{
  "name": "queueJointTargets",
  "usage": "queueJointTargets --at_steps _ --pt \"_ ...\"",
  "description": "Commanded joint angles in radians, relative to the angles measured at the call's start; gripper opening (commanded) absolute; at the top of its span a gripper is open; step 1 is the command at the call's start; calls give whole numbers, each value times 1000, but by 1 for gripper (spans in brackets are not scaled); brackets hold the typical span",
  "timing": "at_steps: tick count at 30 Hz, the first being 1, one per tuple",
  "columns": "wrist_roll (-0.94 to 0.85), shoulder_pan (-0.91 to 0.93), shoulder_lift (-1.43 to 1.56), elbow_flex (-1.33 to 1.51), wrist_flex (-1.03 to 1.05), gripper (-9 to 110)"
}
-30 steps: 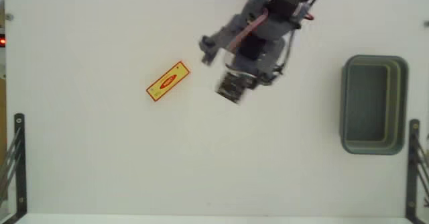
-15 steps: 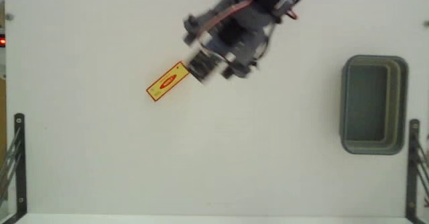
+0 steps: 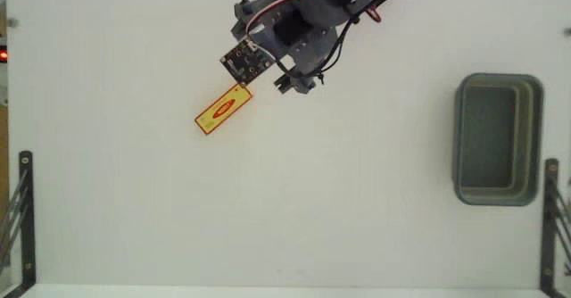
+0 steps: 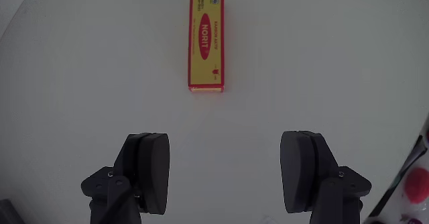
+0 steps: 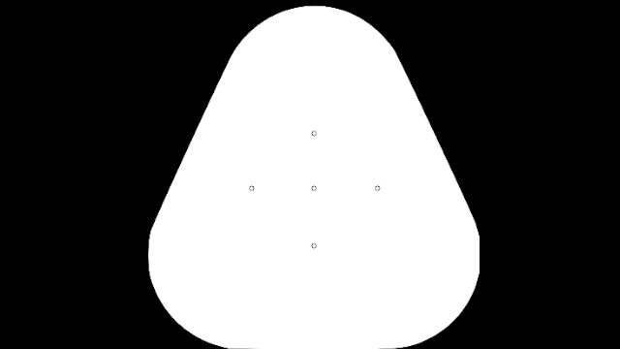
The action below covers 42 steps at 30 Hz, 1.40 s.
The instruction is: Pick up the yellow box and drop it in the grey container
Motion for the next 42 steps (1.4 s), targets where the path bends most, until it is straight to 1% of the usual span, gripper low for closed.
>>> queueJointTargets --at_steps 1,6,23,32,42 --pt "3 3 34 4 -22 110" --pt "3 -69 34 4 -22 110" --pt "3 -69 12 1 -42 110" --pt "3 -69 -261 -68 -245 110" --pt "3 -69 -554 -224 -382 110"
